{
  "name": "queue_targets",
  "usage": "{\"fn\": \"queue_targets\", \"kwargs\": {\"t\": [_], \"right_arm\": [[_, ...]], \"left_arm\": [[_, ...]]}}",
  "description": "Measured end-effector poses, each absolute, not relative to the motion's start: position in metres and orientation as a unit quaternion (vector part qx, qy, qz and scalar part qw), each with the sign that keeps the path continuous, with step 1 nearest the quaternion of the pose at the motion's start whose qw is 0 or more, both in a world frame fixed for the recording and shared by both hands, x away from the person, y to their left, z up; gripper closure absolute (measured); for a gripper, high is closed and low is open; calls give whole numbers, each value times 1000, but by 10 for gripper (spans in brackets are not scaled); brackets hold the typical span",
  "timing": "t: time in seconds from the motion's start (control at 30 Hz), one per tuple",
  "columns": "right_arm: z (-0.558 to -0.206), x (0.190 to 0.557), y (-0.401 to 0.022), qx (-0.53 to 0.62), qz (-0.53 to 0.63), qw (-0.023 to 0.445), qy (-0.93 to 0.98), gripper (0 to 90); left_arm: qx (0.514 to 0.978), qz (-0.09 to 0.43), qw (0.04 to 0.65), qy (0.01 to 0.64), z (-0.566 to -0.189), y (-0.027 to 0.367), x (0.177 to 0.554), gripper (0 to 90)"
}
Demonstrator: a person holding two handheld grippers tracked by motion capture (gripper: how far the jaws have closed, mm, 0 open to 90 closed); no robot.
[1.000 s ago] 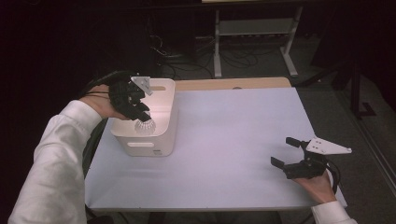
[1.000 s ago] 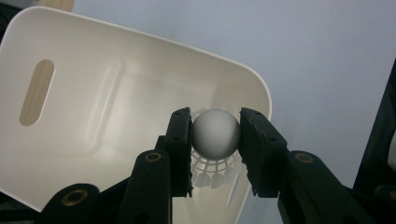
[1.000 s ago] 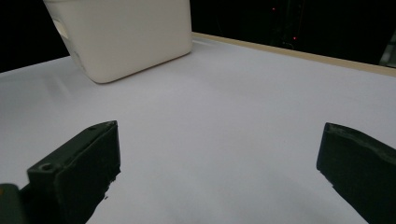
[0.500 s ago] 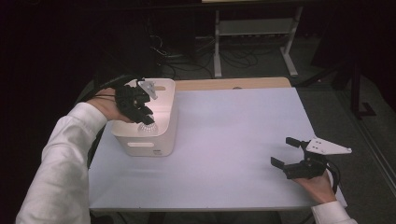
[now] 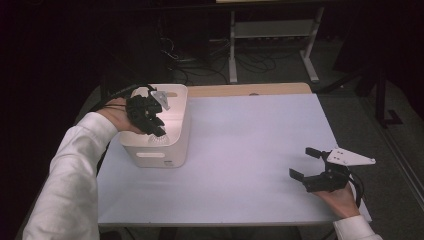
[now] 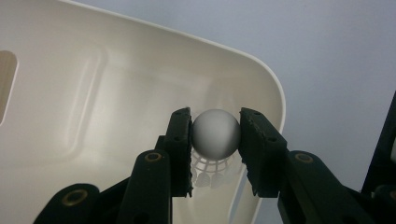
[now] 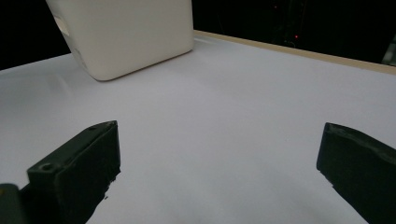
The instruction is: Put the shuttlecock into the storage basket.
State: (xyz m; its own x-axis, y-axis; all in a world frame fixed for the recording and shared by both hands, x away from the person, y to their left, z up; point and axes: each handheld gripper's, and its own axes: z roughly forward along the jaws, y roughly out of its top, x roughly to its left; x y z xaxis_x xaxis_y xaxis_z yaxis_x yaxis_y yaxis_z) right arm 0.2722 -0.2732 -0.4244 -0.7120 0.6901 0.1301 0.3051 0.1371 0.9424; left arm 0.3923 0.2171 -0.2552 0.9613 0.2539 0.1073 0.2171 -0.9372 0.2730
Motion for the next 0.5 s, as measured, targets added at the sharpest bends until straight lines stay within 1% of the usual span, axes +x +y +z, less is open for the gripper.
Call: {"fn": "queue_targets", "kwargs": {"t": [0.5], "right_arm": [[-425,273,-273,336,560,172,738,0]], "left_arm": [[983,58,126,120,-272,213,397,649]]}}
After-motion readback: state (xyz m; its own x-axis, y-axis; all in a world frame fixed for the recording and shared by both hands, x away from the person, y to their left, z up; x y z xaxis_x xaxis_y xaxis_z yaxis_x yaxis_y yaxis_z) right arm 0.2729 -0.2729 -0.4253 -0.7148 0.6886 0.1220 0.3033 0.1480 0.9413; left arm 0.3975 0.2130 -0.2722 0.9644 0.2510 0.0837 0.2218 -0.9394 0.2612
